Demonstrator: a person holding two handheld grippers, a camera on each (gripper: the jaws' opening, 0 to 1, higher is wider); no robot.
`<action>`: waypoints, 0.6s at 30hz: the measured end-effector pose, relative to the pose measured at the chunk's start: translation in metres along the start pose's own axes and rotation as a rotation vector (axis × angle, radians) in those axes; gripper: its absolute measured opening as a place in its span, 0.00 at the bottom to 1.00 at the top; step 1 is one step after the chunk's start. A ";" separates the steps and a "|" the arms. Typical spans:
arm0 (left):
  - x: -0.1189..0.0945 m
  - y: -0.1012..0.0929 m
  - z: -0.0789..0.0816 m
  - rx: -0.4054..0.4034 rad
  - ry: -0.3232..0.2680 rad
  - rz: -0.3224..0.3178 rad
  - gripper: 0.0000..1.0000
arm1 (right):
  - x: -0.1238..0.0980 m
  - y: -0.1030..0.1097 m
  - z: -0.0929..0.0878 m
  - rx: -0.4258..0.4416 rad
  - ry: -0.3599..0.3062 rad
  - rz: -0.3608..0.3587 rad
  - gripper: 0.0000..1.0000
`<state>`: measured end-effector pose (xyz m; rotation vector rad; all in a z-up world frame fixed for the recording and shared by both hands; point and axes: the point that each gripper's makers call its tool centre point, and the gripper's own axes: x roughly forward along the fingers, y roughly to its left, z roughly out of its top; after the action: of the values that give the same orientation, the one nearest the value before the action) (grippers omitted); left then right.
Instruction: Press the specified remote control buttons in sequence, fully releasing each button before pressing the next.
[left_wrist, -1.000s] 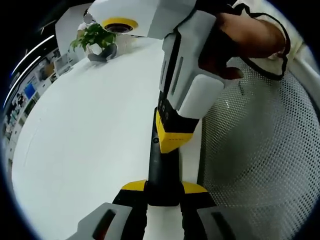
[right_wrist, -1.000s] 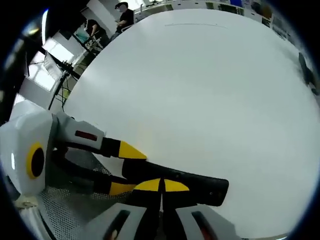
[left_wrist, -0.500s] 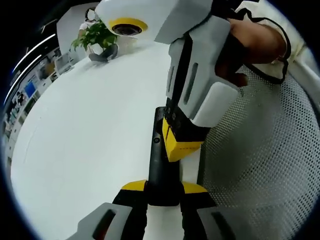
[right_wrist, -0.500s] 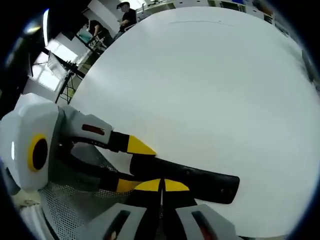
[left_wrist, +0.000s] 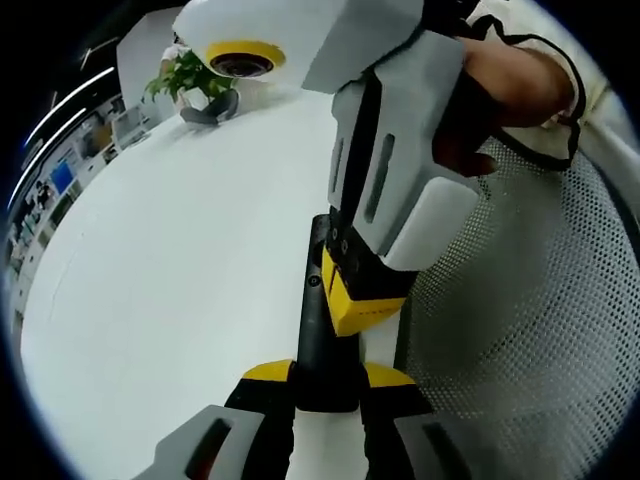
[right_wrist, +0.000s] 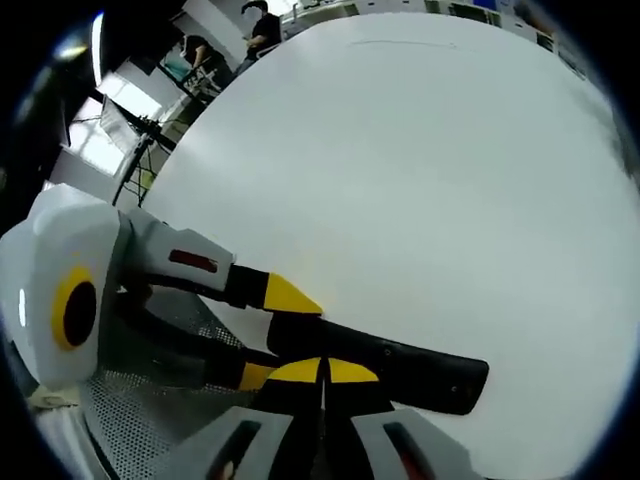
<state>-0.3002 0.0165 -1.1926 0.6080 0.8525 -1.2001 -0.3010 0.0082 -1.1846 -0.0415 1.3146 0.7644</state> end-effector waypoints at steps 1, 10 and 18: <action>0.000 0.000 0.000 0.000 -0.001 0.000 0.24 | 0.000 -0.001 0.001 -0.036 -0.006 -0.021 0.00; 0.000 0.001 0.001 -0.022 -0.019 0.008 0.24 | 0.000 -0.002 0.002 -0.147 -0.011 -0.120 0.00; 0.000 0.001 0.002 -0.047 -0.031 0.030 0.24 | -0.004 -0.011 0.008 0.010 -0.056 -0.062 0.00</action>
<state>-0.2991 0.0151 -1.1917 0.5609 0.8411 -1.1564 -0.2889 0.0019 -1.1834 -0.0523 1.2585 0.7017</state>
